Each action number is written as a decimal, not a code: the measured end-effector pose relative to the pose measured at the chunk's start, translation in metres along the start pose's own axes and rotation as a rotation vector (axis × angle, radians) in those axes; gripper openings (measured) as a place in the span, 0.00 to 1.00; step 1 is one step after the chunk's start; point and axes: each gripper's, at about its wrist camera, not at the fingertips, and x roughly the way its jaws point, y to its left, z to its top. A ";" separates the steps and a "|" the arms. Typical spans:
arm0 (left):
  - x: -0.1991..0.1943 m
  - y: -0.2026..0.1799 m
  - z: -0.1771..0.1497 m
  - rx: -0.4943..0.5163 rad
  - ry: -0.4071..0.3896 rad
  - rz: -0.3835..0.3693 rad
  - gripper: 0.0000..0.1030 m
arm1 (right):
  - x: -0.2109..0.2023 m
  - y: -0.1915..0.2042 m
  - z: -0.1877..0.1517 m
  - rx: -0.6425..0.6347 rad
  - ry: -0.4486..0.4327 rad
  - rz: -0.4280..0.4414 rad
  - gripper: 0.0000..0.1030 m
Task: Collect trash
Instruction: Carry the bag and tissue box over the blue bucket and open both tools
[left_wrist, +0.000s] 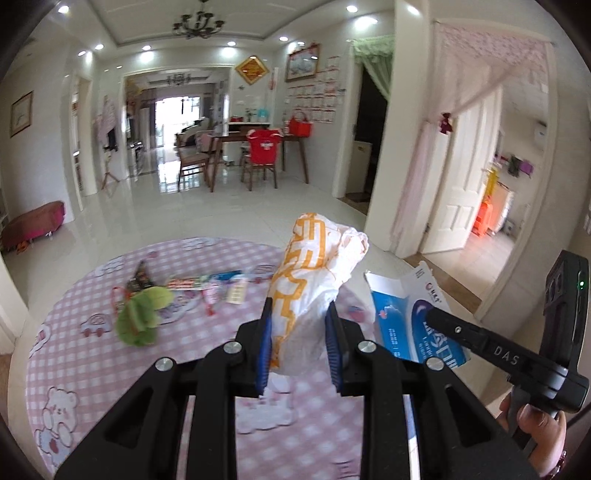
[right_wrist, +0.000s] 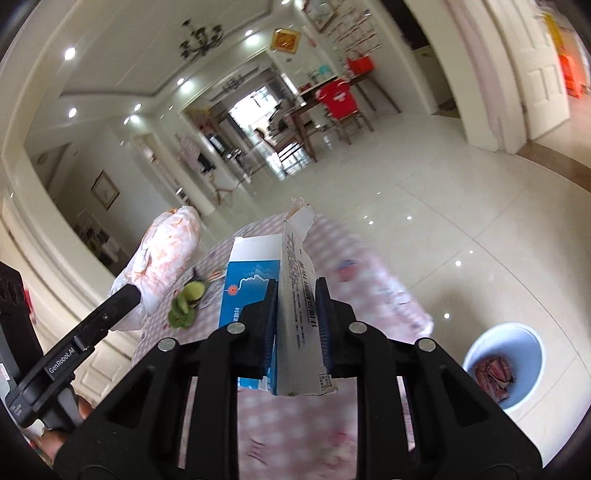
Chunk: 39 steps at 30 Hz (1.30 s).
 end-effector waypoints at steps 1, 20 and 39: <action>0.005 -0.013 0.000 0.017 0.007 -0.013 0.24 | -0.013 -0.018 0.002 0.026 -0.017 -0.010 0.19; 0.150 -0.240 -0.056 0.300 0.285 -0.256 0.27 | -0.144 -0.217 -0.031 0.302 -0.191 -0.271 0.19; 0.187 -0.266 -0.077 0.335 0.366 -0.233 0.73 | -0.131 -0.258 -0.034 0.365 -0.150 -0.288 0.19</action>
